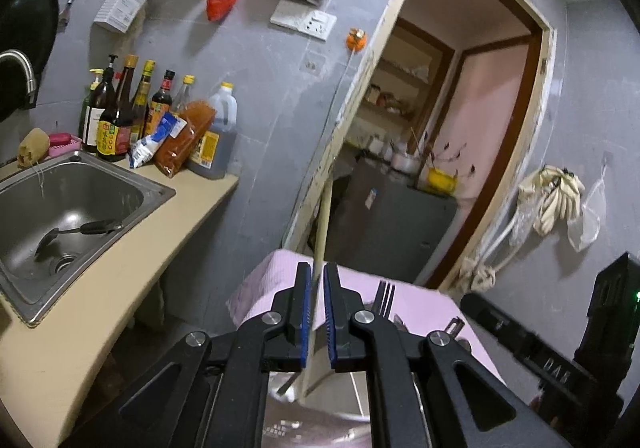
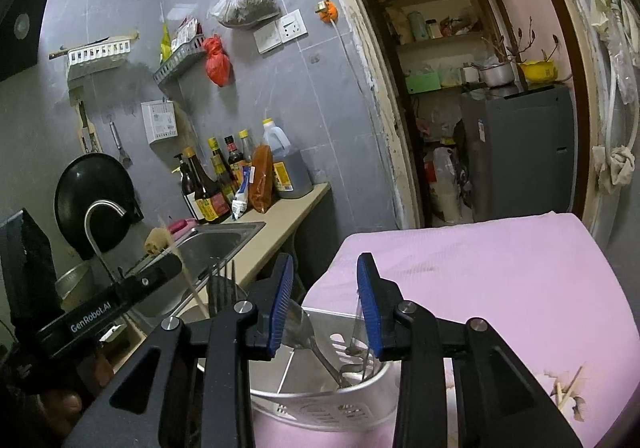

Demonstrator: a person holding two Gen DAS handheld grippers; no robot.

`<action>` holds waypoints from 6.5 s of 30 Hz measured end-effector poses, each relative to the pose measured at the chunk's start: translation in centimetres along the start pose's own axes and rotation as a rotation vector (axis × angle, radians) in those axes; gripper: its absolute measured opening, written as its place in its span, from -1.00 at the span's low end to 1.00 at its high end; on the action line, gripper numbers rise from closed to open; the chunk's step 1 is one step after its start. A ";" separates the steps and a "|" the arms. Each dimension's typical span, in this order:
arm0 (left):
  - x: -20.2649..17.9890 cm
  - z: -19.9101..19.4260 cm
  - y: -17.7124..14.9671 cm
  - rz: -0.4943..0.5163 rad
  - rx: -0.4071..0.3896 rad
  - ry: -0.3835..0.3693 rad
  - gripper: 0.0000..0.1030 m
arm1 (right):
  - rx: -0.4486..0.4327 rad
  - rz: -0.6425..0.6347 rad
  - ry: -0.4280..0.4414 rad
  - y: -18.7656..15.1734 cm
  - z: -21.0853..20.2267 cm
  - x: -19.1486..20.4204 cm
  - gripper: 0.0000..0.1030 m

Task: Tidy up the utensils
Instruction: 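Lower both items into the caddy and open both tools, then move both tools back over the remaining chopsticks on the cloth, then grasp a chopstick with the left tool while the right tool grasps another chopstick, then lift and carry both chopsticks upright over the white caddy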

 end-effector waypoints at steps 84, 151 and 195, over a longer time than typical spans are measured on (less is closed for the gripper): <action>-15.6 5.6 -21.7 0.162 0.582 -0.017 -0.13 | 0.408 0.083 -0.063 -12.5 -8.2 -22.0 -0.22; -18.2 14.3 -21.3 0.267 0.835 -0.025 -0.73 | 0.730 0.106 -0.017 -11.1 1.2 -21.2 -0.77; -11.6 -3.3 -1.2 0.014 0.183 -0.187 -0.90 | -0.018 0.026 0.026 2.0 -12.1 -5.8 -0.91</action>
Point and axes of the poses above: each gripper's, at about its wrist camera, not at the fingertips, and z roughly the way its jaws point, x to its left, y to its top, the point moved 1 cm from there along z, roughly the way its jaws point, and after that the axes turned 7 degrees about -z, right-handed, at the moved point
